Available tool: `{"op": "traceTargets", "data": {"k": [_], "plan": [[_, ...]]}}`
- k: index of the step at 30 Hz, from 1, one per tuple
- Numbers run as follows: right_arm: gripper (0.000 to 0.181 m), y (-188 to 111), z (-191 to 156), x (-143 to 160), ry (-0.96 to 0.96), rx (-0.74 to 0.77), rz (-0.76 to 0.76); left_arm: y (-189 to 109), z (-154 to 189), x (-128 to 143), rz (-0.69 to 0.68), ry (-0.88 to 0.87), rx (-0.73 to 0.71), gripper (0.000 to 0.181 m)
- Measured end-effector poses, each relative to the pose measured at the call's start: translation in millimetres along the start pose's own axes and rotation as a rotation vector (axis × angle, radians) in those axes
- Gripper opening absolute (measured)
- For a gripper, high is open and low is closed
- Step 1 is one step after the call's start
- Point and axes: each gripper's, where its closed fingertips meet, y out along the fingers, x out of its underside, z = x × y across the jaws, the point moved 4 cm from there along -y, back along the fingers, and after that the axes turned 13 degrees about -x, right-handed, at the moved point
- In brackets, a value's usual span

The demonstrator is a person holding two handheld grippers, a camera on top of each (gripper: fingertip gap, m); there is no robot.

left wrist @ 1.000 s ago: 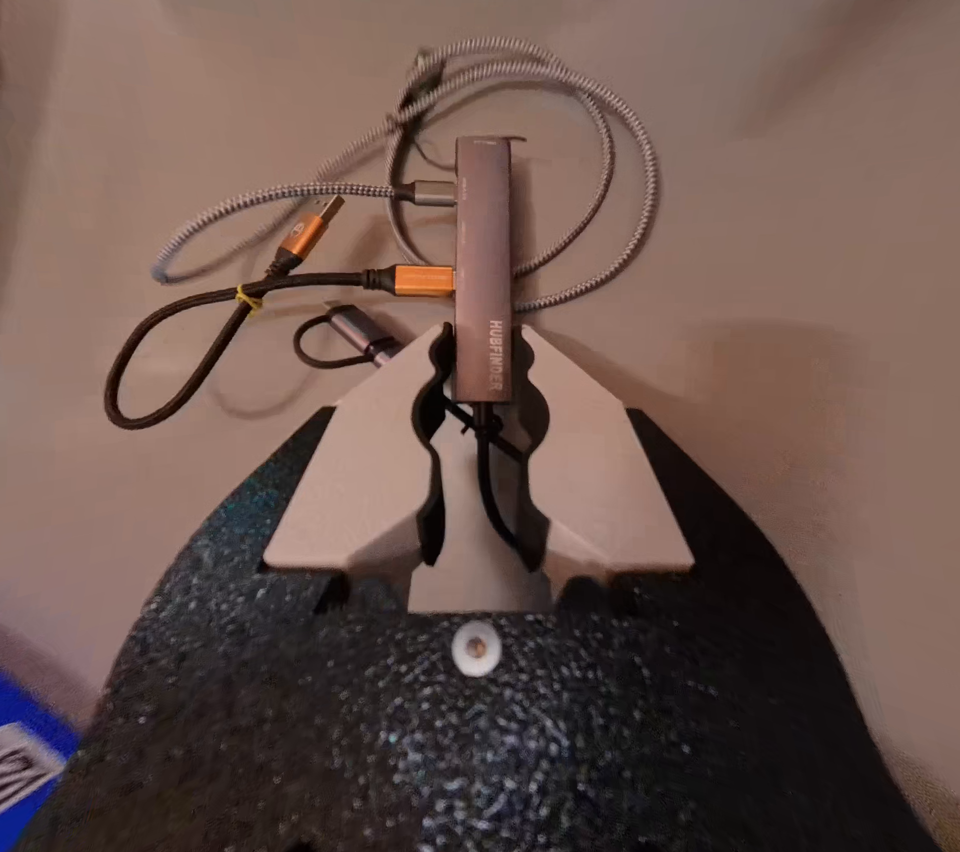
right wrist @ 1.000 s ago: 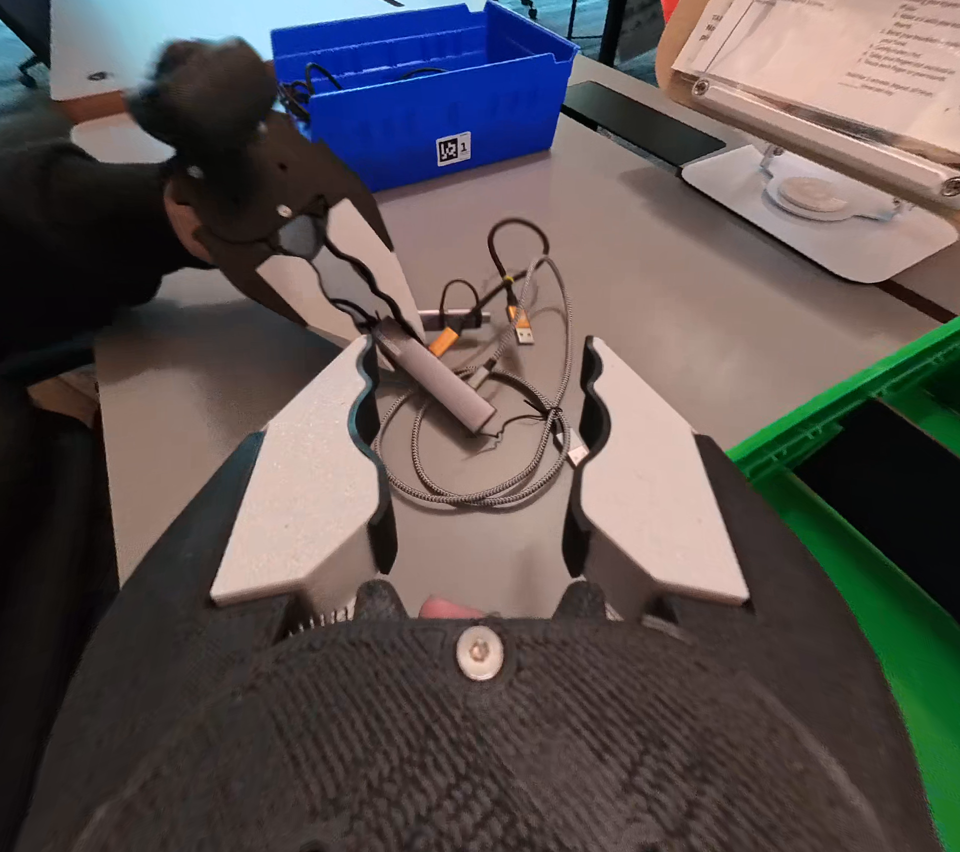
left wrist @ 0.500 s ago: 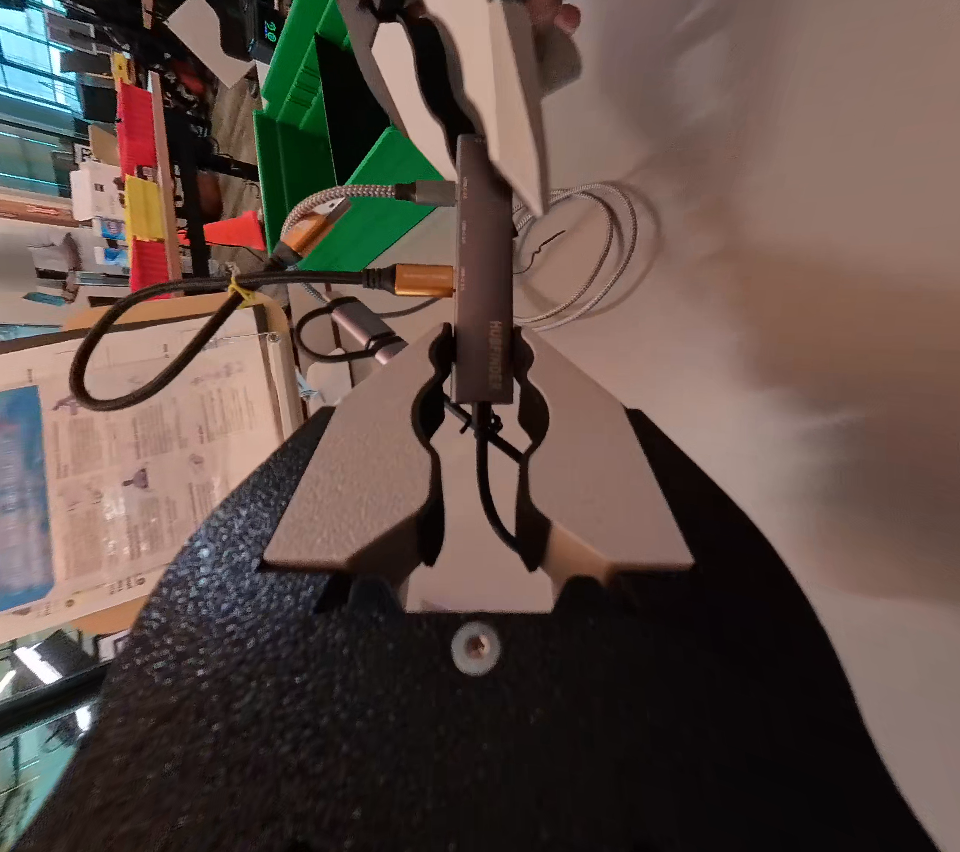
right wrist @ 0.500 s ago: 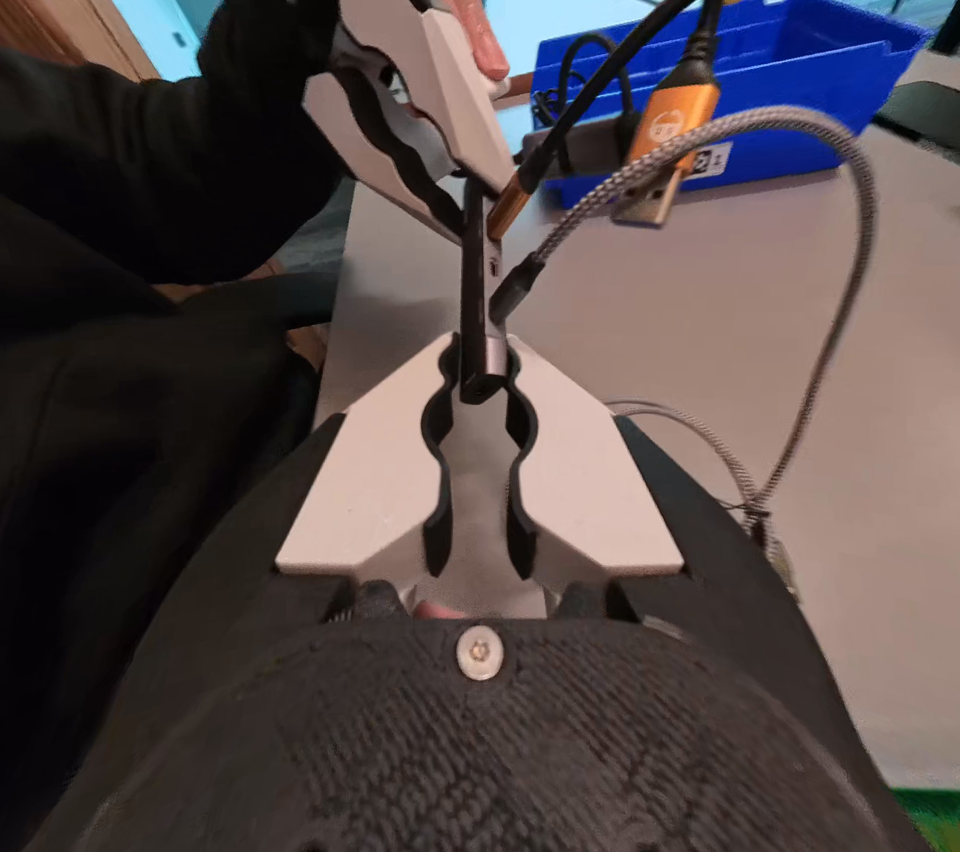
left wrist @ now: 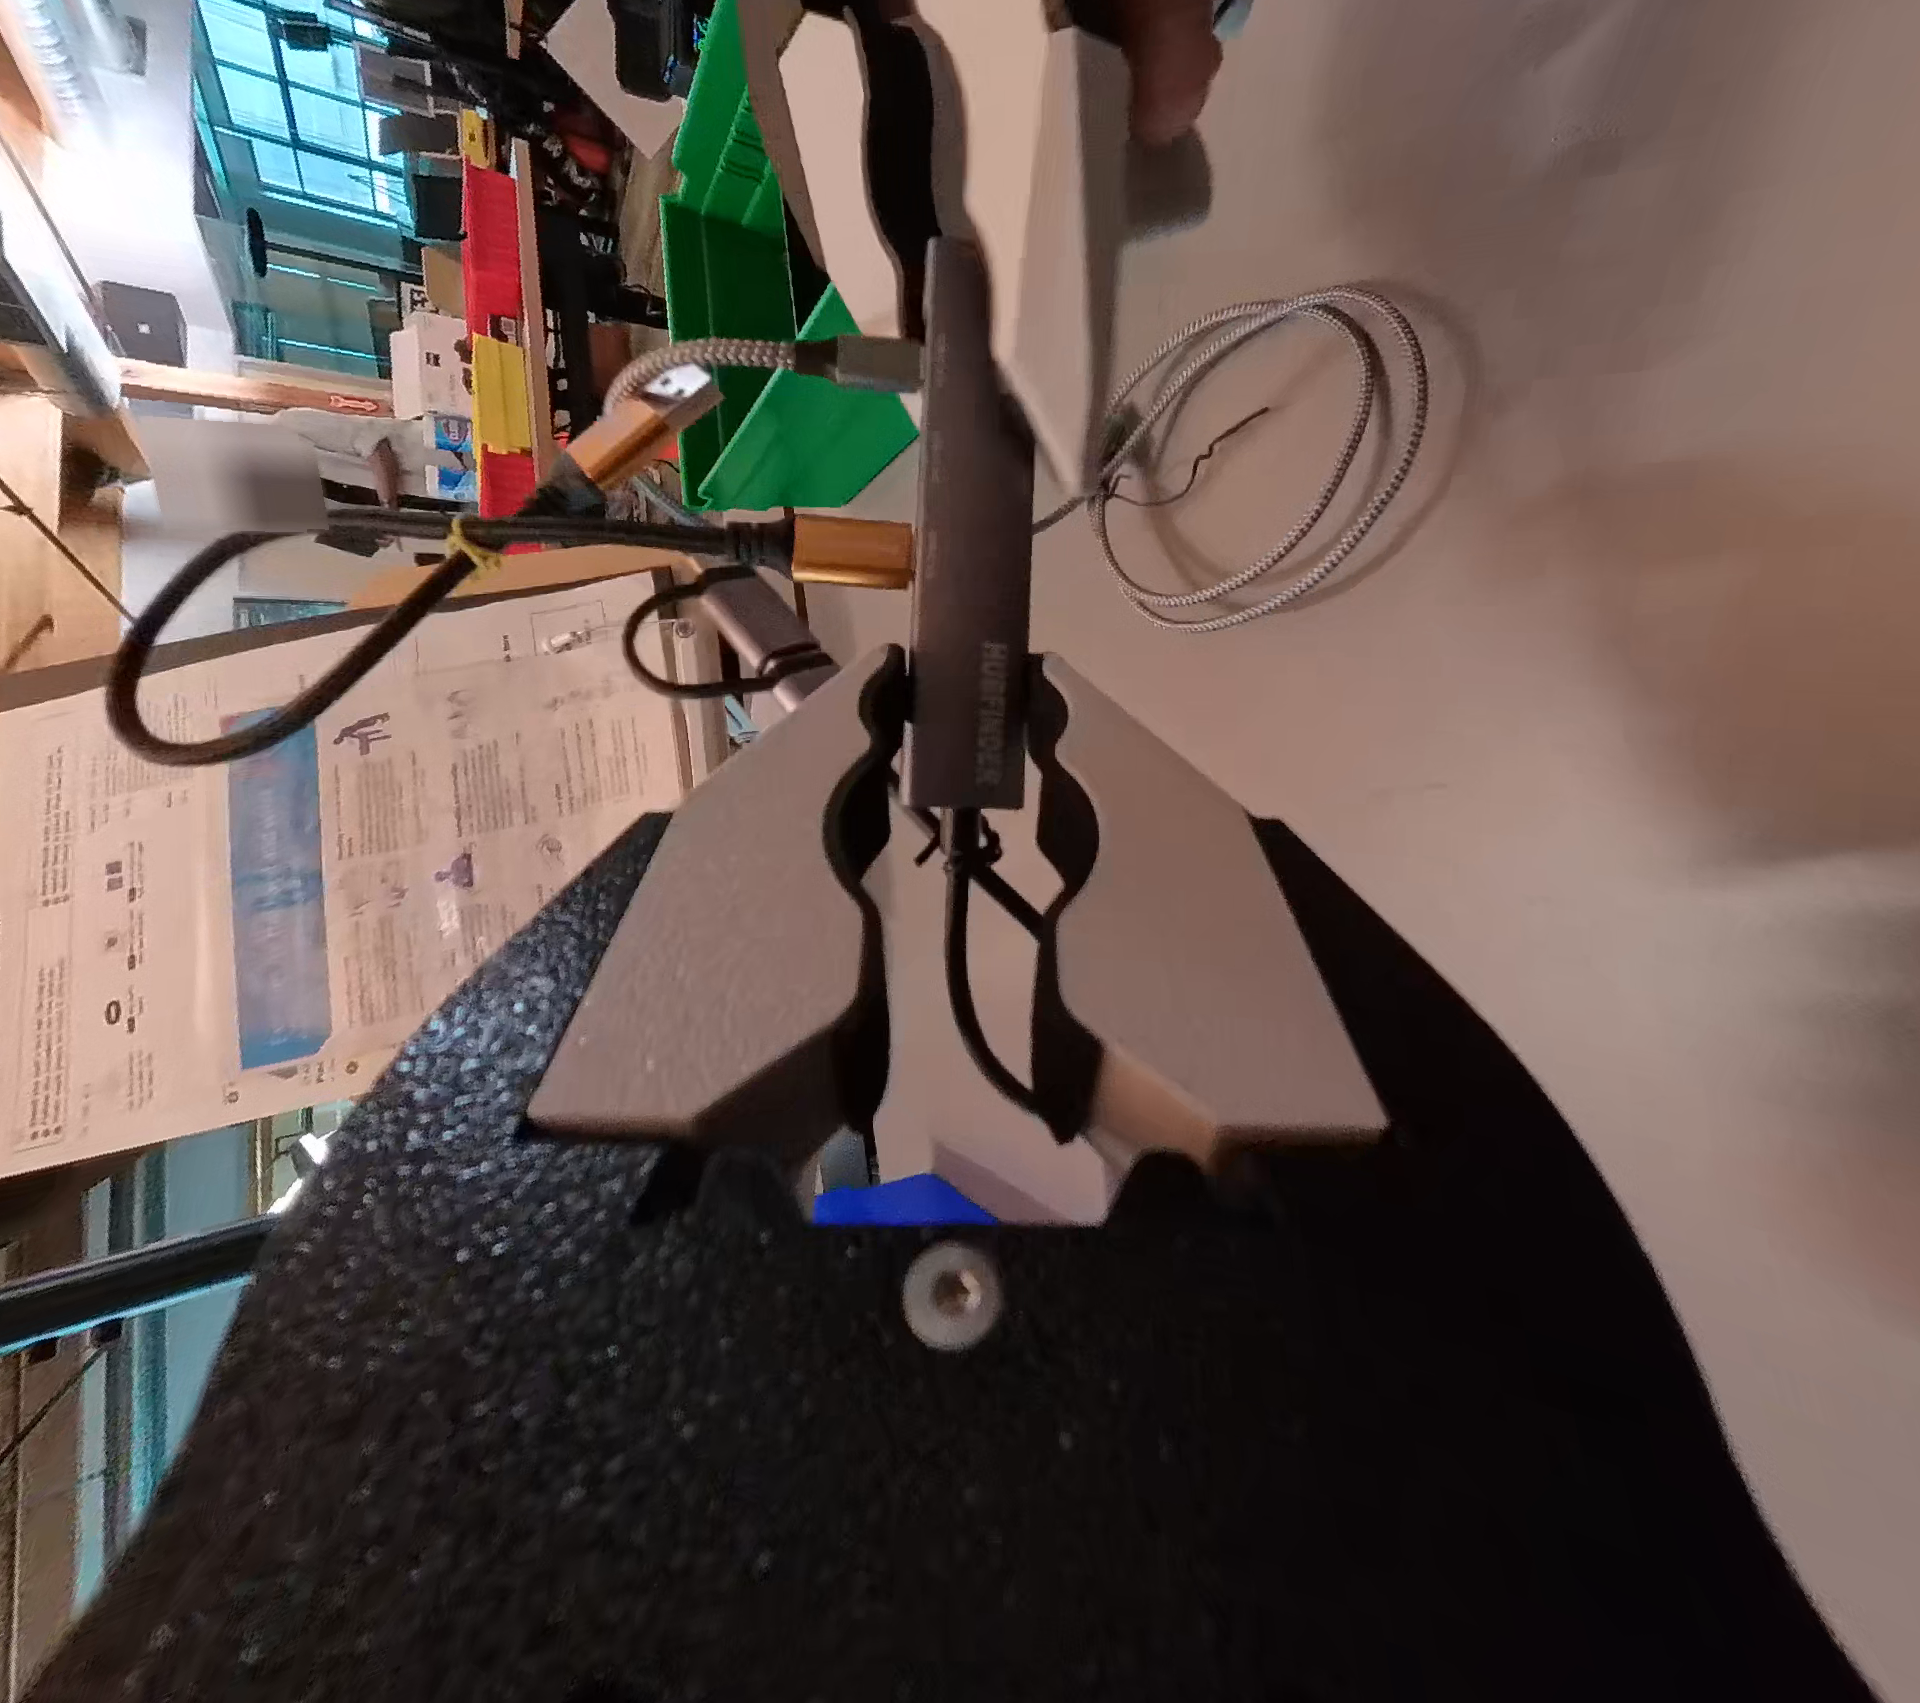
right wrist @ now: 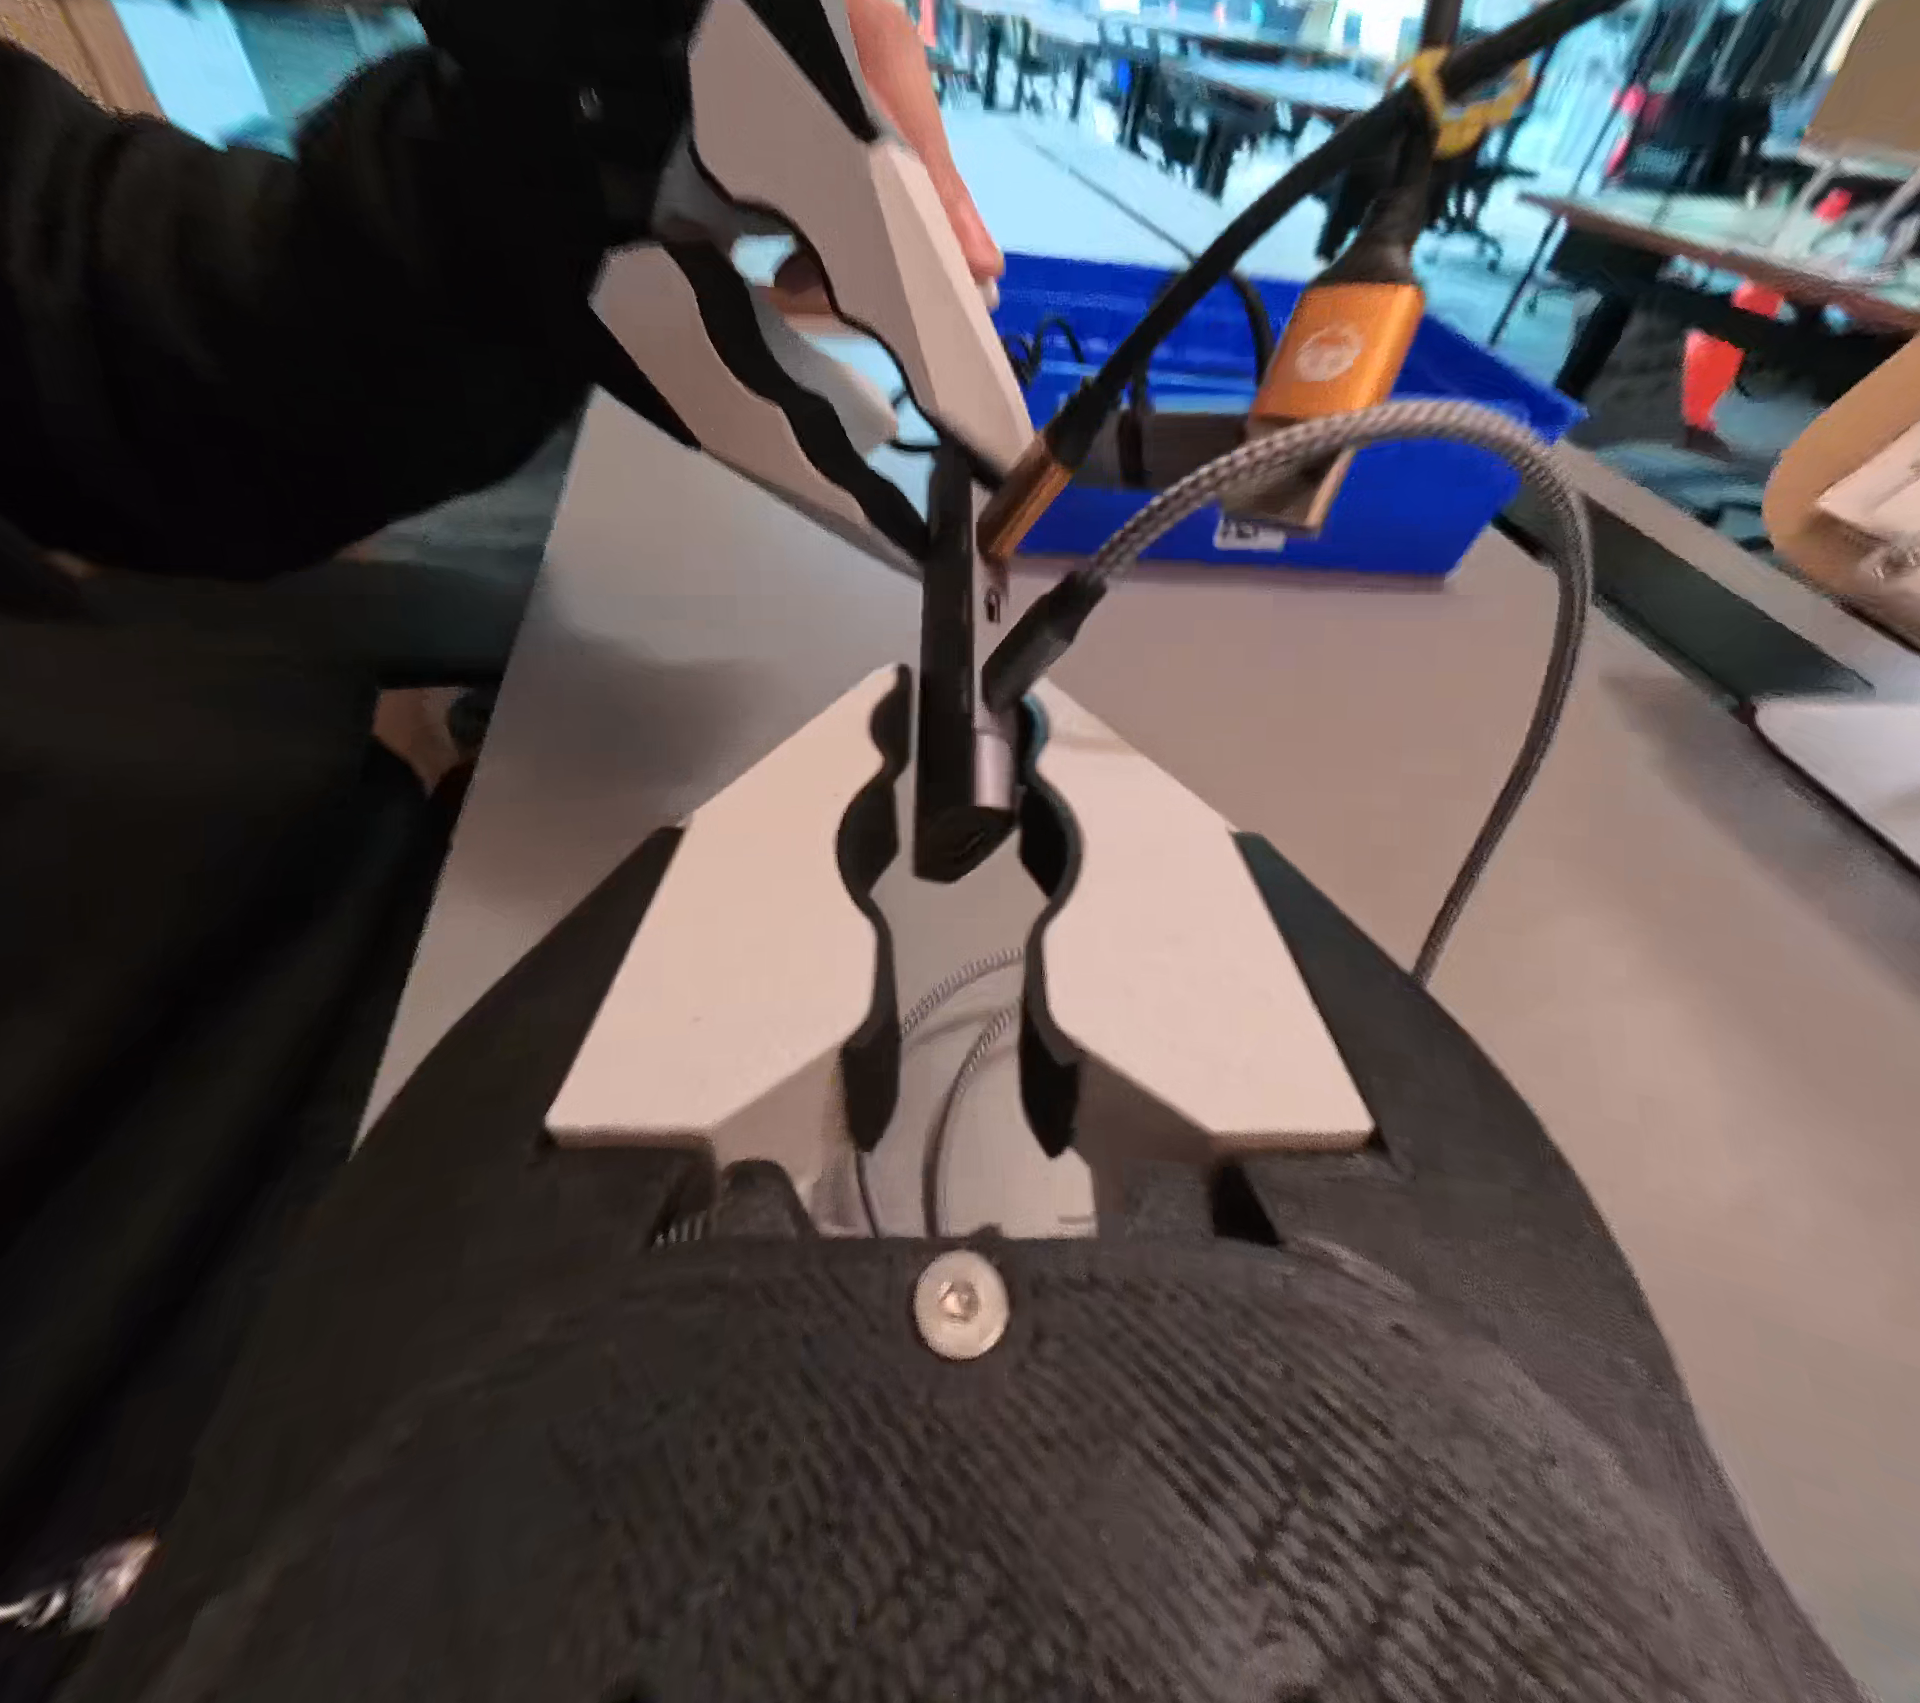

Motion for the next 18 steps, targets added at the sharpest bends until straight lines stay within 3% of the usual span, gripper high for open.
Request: {"op": "traceTargets", "data": {"k": [8, 13, 15, 18], "plan": [[0.021, 9.3, -4.8, -4.7, -0.119, 0.03, -0.013, -1.4, 1.4, 2.9, -0.014, 0.002, -0.033, 0.02], [0.009, 12.4, -0.8, -4.2, -0.248, 0.092, -0.06, -2.8, 2.3, 3.1, -0.021, -0.01, -0.035, 0.019], [0.007, 9.3, -1.3, -1.0, -0.378, 0.114, -0.117, -5.6, 3.5, -1.0, 0.028, -0.119, -0.003, 0.014], [0.007, 2.3, -0.7, 1.2, -0.546, 0.172, -0.219, -20.3, -8.6, -9.6, 0.167, -0.446, 0.049, 0.012]]}}
